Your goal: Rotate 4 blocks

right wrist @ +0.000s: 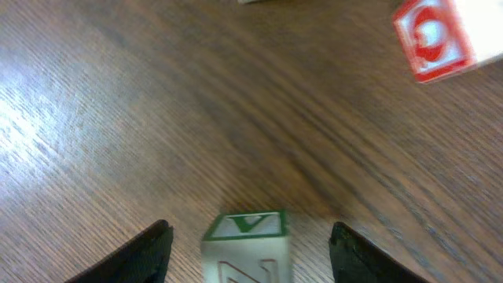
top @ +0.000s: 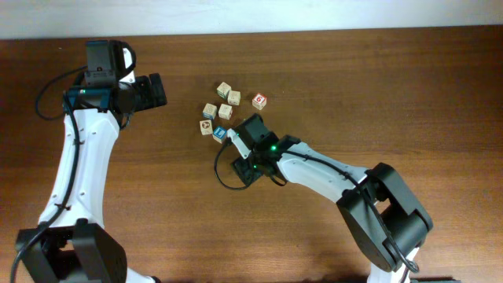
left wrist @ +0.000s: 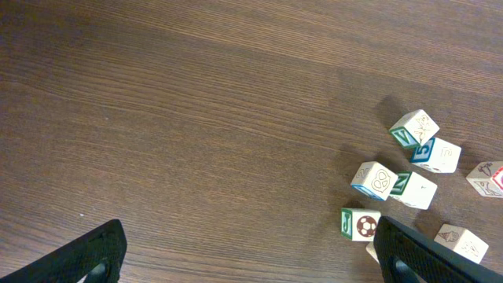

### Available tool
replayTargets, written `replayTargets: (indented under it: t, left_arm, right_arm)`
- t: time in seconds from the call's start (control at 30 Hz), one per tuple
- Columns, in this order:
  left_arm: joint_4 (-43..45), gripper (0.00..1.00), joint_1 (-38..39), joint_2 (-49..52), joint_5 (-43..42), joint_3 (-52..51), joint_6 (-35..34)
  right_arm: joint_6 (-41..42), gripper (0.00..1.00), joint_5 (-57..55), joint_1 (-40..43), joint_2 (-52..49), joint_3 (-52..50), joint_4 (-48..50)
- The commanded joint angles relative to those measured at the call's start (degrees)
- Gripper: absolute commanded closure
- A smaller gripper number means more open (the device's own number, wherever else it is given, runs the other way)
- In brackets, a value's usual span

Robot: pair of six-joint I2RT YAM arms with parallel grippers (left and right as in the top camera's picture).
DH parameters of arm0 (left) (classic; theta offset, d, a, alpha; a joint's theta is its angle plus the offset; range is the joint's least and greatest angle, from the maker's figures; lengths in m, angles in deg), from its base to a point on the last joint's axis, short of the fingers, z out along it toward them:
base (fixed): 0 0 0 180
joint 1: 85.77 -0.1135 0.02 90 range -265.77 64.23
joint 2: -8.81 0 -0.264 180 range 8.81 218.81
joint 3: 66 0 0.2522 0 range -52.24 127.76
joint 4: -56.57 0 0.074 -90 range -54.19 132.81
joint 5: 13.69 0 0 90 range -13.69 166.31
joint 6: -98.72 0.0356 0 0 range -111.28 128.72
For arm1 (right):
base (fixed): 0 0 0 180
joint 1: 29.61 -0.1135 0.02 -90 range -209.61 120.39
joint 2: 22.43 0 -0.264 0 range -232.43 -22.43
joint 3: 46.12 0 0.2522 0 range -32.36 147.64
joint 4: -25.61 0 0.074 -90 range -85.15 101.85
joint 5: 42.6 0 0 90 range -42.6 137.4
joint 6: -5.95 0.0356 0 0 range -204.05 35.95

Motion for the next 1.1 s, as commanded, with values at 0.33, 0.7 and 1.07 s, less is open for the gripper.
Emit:
replayTargets:
  t: [0.33,0.7,1.07]
  left_arm:
    - [-0.04,0.01,-0.13,0.5,0.61,0.87,-0.72]
    - [-0.04,0.01,-0.13,0.5,0.61,0.87,-0.72]
    - [-0.04,0.01,-0.13,0.5,0.59,0.87,-0.72]
  right_arm:
    - [35.06,0.66,-15.96,6.56,3.26,5.62,-16.22]
    - [28.3,0.34,3.39,14.75,2.51,5.07,-12.52]
    - [31.08,0.51,-1.18,10.27,0.66,2.21,-11.54]
